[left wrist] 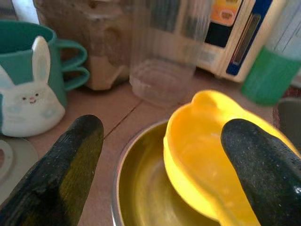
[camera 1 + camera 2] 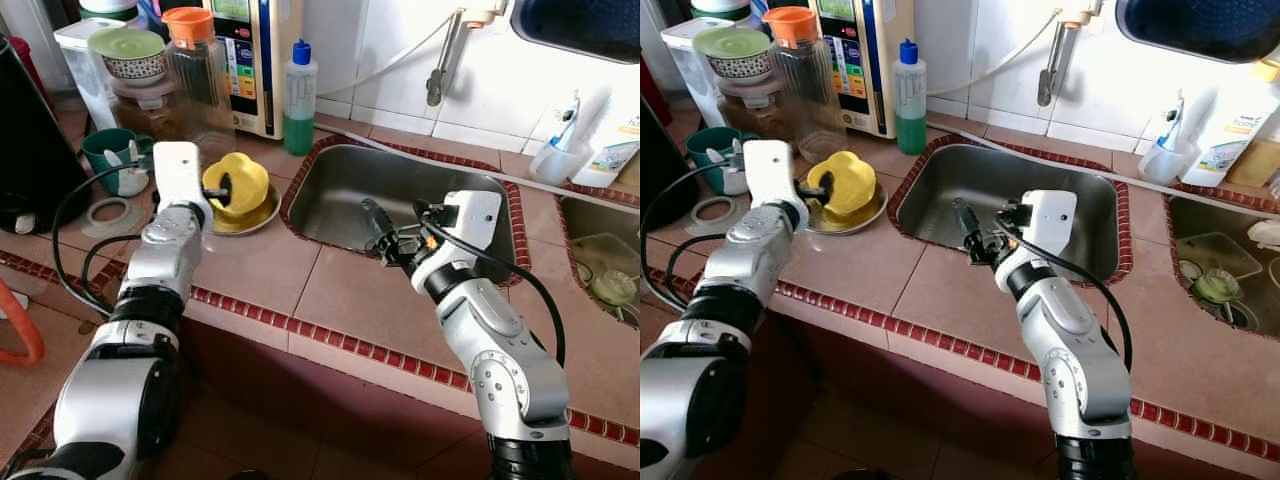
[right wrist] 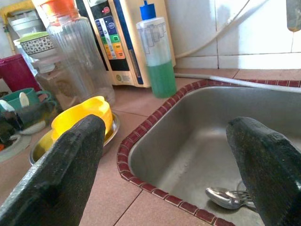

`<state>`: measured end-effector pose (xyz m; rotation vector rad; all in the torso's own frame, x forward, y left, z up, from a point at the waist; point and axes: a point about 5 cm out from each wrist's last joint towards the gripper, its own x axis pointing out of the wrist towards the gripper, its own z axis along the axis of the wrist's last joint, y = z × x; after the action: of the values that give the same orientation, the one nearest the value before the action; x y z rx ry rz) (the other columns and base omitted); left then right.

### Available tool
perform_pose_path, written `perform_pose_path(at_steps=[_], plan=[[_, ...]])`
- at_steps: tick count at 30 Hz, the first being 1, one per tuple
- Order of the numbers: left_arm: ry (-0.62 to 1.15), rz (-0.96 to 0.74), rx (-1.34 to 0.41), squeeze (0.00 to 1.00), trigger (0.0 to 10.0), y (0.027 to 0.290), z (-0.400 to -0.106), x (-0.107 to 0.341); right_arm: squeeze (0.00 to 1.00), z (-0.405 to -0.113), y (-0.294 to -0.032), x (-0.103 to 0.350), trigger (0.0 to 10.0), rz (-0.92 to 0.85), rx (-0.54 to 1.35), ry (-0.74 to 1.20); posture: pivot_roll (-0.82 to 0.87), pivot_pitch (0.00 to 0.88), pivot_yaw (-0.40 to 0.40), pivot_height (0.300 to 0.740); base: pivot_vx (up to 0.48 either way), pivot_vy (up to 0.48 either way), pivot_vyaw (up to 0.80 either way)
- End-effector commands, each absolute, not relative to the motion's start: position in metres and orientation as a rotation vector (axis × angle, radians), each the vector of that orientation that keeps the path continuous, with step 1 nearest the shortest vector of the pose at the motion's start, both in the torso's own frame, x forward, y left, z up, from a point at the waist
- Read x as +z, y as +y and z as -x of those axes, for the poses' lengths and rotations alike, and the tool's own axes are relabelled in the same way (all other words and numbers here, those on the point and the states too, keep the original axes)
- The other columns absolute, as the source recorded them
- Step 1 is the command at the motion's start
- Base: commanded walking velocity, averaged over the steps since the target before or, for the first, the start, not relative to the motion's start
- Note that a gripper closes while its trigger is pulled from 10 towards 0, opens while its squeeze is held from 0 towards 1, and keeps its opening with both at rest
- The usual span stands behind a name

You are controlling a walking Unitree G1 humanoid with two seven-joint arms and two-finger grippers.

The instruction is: Kitchen organization

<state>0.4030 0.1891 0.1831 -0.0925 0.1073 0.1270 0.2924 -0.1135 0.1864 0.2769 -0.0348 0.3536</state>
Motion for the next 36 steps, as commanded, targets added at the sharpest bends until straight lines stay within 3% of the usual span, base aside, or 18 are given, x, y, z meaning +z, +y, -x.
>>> perform_pose_path(at_steps=[1, 12, 17, 21, 26, 27, 28, 29, 36], plan=[[0.126, 0.127, 0.126, 0.00, 10.0, 0.188, -0.406, 0.186, 0.00, -0.290, -0.112, 0.191, 10.0, -0.273, 0.368, -0.052, 0.07, 0.012, 0.006, 0.740, 0.000, 0.000, 0.00], [0.298, 0.313, 0.067, 0.00, 10.0, 0.171, -0.408, 0.174, 0.00, -0.289, -0.111, 0.194, 10.0, -0.265, 0.366, -0.059, 0.06, 0.019, 0.013, 0.740, 0.000, 0.000, 0.00], [0.309, 0.304, 0.049, 0.00, 10.0, 0.168, -0.409, 0.176, 0.00, -0.288, -0.109, 0.194, 10.0, -0.268, 0.377, -0.059, 0.06, 0.022, 0.018, 0.740, 0.000, 0.000, 0.00], [0.330, 0.321, 0.035, 0.00, 10.0, 0.166, -0.411, 0.177, 0.00, -0.275, -0.094, 0.193, 10.0, -0.281, 0.542, -0.033, 0.06, 0.025, 0.025, 0.740, 0.000, 0.000, 0.00], [0.353, 0.346, 0.033, 0.00, 10.0, 0.165, -0.410, 0.175, 0.00, -0.271, -0.090, 0.191, 10.0, -0.257, 0.564, -0.022, 0.06, 0.028, 0.027, 0.740, 0.000, 0.000, 0.00], [0.365, 0.364, 0.027, 0.00, 4.2, 0.164, -0.410, 0.173, 0.00, -0.270, -0.089, 0.190, 10.0, -0.254, 0.565, -0.019, 0.06, 0.030, 0.029, 0.740, 0.000, 0.000, 0.00], [0.381, 0.394, 0.034, 0.00, 3.8, 0.163, -0.409, 0.170, 0.00, -0.270, -0.088, 0.190, 10.0, -0.251, 0.565, -0.018, 0.06, 0.031, 0.030, 0.740, 0.000, 0.000, 0.00], [0.382, 0.398, 0.037, 0.00, 0.0, 0.163, -0.409, 0.169, 0.00, -0.269, -0.088, 0.190, 10.0, -0.251, 0.567, -0.016, 0.05, 0.032, 0.031, 0.740, 0.000, 0.000, 0.00], [0.378, 0.450, 0.050, 0.00, 0.0, 0.163, -0.410, 0.171, 0.00, -0.266, -0.087, 0.189, 10.0, -0.242, 0.576, -0.011, 0.05, 0.037, 0.036, 0.740, 0.000, 0.000, 0.00]])
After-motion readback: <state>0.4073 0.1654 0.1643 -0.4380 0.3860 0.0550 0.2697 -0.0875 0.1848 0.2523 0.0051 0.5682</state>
